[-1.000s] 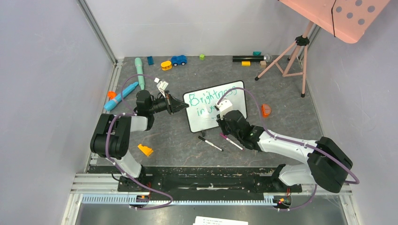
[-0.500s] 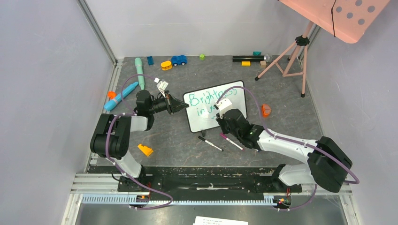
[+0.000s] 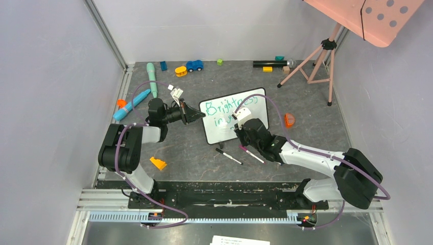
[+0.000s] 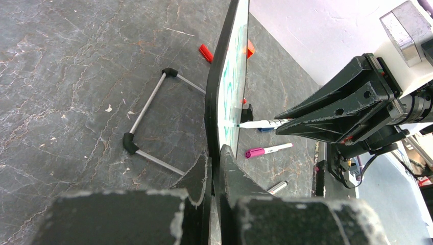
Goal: Write a sentence on the whiteboard
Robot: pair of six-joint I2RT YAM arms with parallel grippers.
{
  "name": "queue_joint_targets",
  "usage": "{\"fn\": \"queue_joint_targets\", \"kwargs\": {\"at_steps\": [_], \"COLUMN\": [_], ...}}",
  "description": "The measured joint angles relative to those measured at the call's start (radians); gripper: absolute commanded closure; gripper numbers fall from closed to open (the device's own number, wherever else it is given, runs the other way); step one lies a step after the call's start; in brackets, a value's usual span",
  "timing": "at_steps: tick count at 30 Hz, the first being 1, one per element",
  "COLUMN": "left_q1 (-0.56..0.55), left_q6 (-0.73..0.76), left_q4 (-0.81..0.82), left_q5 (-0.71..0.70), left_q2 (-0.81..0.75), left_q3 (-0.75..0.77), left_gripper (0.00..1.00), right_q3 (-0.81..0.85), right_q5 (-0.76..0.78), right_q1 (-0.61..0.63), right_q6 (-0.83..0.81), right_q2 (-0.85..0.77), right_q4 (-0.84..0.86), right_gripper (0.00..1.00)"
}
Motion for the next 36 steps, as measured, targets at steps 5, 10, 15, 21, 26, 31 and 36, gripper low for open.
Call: {"fn": "queue_joint_targets", "kwargs": {"at_steps": [5, 10, 15, 21, 26, 31, 36], "left_q1": [0.0, 0.0, 0.0, 0.0, 0.0, 0.0, 0.0], "left_q6": [0.0, 0.0, 0.0, 0.0, 0.0, 0.0, 0.0], "left_q4": [0.0, 0.0, 0.0, 0.0, 0.0, 0.0, 0.0], "left_q5": [0.0, 0.0, 0.0, 0.0, 0.0, 0.0, 0.0], "left_q2": [0.0, 0.0, 0.0, 0.0, 0.0, 0.0, 0.0], "left_q3": [0.0, 0.0, 0.0, 0.0, 0.0, 0.0, 0.0], "left_gripper": [0.98, 0.98, 0.98, 0.98, 0.98, 0.98, 0.98], "right_q3": [0.0, -0.002, -0.012, -0.012, -0.012, -0.018, -0.019], "right_q5": [-0.002, -0.002, -0.011, -0.013, -0.011, 0.0, 0.012], "right_q1": [0.0, 0.0, 0.0, 0.0, 0.0, 0.0, 0.0], "right_q6": [0.0, 0.0, 0.0, 0.0, 0.0, -0.002, -0.007], "right_q2": [0.0, 0.0, 0.0, 0.0, 0.0, -0.009, -0.013], "right_q4": [0.0, 0.0, 0.0, 0.0, -0.001, -0.02, -0.037], "right_gripper": [1.0, 1.0, 1.0, 1.0, 1.0, 1.0, 1.0]}}
